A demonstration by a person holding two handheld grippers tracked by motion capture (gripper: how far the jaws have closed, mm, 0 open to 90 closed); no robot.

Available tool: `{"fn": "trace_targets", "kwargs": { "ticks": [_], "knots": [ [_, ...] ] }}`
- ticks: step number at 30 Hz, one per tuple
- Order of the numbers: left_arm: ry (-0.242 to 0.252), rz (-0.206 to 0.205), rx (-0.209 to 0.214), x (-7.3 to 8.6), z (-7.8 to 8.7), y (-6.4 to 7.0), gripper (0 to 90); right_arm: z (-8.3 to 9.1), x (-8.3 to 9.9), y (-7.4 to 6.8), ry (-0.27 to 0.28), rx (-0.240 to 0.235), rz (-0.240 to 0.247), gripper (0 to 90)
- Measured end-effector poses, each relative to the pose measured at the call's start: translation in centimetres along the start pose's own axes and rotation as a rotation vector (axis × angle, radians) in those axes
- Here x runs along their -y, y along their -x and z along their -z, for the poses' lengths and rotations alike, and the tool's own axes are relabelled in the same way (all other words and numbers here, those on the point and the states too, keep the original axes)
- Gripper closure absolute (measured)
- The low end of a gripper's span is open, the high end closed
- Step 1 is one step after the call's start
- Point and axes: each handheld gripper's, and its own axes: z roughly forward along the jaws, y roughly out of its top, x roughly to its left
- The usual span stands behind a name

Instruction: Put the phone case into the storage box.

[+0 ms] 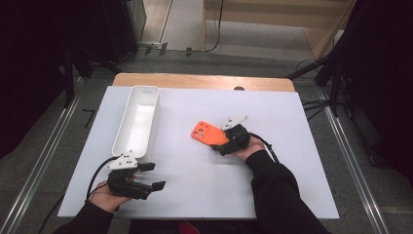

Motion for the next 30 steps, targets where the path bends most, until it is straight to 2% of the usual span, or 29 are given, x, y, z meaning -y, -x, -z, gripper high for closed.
{"fn": "trace_targets", "kwargs": {
  "ticks": [10,12,18,20,24,30],
  "knots": [
    [0.000,0.010,-0.001,0.0,0.2,-0.2,20.5,0.2,0.1,0.6,0.008,-0.047,0.003,14.9],
    [0.004,0.018,-0.002,0.0,0.2,-0.3,20.5,0.2,0.1,0.6,0.007,-0.044,0.008,14.9],
    [0.004,0.024,-0.006,0.0,0.3,-0.3,20.5,0.3,0.1,1.2,0.026,-0.086,-0.043,14.9],
    [0.003,0.027,-0.005,0.0,0.3,-0.3,20.6,0.4,0.1,1.5,0.036,-0.101,-0.074,14.9],
    [0.002,0.032,0.002,0.0,0.2,-0.3,20.6,0.6,0.2,2.0,0.066,-0.126,-0.132,14.9],
    [-0.001,0.035,0.012,-0.1,0.2,-0.4,20.6,1.6,-0.1,2.2,0.118,-0.156,-0.190,14.9]
  ]
}}
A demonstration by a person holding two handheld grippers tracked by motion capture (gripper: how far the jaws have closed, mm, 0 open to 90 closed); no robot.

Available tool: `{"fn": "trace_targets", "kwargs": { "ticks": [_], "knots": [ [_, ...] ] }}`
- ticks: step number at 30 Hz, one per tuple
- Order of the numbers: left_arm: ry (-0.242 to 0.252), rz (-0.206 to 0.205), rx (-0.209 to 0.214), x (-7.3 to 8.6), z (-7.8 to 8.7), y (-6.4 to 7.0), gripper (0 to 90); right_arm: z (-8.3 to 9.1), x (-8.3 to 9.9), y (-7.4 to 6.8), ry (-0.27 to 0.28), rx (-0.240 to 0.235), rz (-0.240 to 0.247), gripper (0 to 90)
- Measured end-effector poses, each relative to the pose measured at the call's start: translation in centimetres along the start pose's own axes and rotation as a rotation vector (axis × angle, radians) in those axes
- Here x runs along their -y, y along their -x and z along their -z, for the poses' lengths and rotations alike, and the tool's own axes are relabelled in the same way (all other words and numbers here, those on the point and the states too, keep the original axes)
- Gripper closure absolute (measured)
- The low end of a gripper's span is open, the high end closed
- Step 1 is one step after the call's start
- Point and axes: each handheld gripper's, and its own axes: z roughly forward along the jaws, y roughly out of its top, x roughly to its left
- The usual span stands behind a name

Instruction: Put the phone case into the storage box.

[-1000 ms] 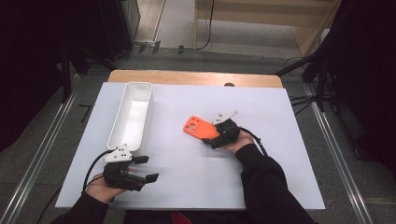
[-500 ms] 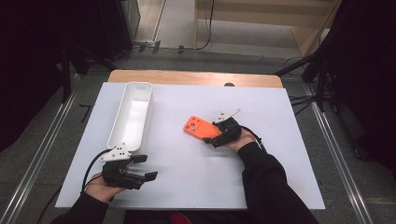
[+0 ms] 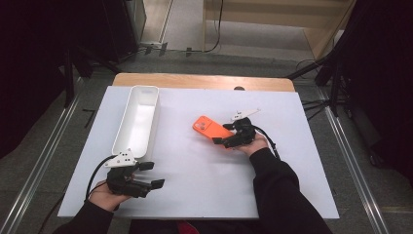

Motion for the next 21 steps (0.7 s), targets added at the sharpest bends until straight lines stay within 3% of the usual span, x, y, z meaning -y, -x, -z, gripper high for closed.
{"fn": "trace_targets", "kwargs": {
  "ticks": [7,11,21],
  "knots": [
    [-0.020,0.004,0.007,-0.3,-0.2,0.3,20.6,1.5,-0.7,-0.5,0.061,-0.026,-0.103,14.8],
    [-0.029,0.019,0.032,-0.7,-0.3,0.6,20.9,2.3,-0.5,-0.8,0.078,-0.011,-0.164,14.8],
    [-0.073,0.061,0.083,-1.7,-1.4,1.7,20.9,4.0,0.4,-1.8,0.140,-0.032,-0.316,14.8]
  ]
}}
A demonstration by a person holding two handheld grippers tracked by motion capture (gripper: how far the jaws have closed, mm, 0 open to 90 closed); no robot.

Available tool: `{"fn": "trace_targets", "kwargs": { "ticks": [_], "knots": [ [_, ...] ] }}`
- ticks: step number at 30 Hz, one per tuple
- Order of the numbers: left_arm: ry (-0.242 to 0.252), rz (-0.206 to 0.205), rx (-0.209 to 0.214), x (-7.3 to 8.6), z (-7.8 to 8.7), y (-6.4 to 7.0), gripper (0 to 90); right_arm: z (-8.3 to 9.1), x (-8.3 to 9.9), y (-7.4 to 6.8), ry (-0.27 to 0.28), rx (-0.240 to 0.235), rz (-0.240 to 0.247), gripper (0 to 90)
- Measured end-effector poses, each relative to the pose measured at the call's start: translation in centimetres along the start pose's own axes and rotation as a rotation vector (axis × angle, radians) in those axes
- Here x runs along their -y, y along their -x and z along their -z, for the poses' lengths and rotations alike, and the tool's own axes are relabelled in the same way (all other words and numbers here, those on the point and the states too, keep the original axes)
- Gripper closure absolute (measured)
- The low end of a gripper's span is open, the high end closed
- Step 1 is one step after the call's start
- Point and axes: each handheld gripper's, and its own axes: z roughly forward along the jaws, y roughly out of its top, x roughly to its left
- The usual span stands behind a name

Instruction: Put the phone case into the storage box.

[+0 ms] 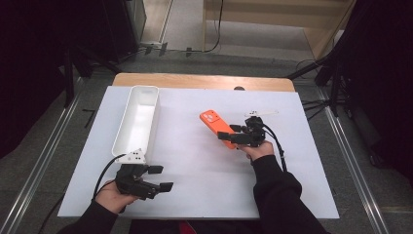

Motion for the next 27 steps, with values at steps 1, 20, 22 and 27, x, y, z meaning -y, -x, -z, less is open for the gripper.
{"fn": "trace_targets", "kwargs": {
  "ticks": [1,20,22,27],
  "knots": [
    [-0.002,-0.001,0.004,-0.1,0.0,0.1,20.9,0.1,0.1,0.0,0.001,0.003,-0.011,14.8],
    [-0.007,0.062,0.026,-2.7,-0.4,0.2,16.6,0.9,2.1,-1.2,0.068,0.019,-0.106,14.8],
    [-0.012,0.058,0.021,-3.0,-0.5,0.3,16.6,1.1,2.3,-1.2,0.074,0.016,-0.115,14.8],
    [-0.005,0.045,0.007,-3.6,-0.6,0.4,17.1,1.4,2.7,-1.6,0.102,0.028,-0.101,14.8]
  ]
}}
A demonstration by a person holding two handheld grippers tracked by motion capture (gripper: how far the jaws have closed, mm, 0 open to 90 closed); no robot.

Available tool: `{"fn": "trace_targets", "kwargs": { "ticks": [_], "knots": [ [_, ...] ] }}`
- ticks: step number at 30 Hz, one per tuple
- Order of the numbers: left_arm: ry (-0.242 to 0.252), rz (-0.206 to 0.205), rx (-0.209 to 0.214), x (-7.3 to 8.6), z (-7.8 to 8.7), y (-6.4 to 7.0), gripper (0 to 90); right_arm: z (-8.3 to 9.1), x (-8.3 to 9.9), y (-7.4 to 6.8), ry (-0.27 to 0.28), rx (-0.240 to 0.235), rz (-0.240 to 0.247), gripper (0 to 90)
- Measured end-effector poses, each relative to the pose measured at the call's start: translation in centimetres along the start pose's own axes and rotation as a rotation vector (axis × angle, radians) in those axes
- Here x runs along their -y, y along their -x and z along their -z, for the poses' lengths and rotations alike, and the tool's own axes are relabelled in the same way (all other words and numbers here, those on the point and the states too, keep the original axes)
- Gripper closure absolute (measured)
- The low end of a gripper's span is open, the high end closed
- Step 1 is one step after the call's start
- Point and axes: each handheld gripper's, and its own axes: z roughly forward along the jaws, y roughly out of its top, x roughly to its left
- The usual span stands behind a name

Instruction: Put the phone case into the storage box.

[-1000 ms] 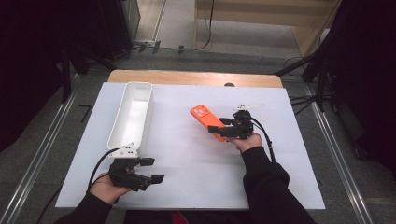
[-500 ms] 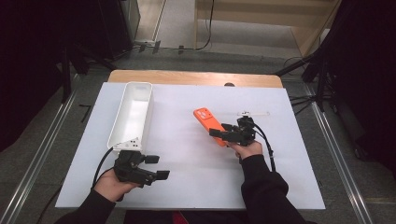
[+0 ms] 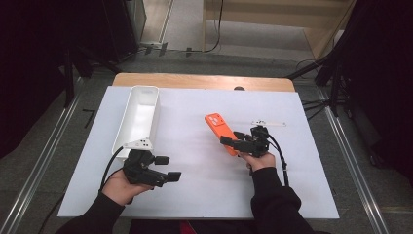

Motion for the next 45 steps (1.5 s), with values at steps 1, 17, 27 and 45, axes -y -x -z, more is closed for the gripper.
{"fn": "trace_targets", "kwargs": {
  "ticks": [1,17,27,45],
  "knots": [
    [0.000,-0.003,0.001,-0.1,0.0,0.0,17.1,0.0,0.1,-0.1,0.002,0.001,-0.003,14.7],
    [0.003,0.035,-0.026,-2.9,-0.8,-0.7,17.2,0.1,1.5,-0.9,0.033,0.039,-0.011,14.8],
    [-0.007,0.046,-0.023,-4.7,-1.8,-1.3,17.2,0.1,1.9,-1.2,0.049,0.045,-0.034,14.7],
    [0.014,0.115,-0.079,-7.3,-3.6,-2.8,21.0,-0.5,2.7,-2.0,0.074,0.062,-0.036,14.7]
  ]
}}
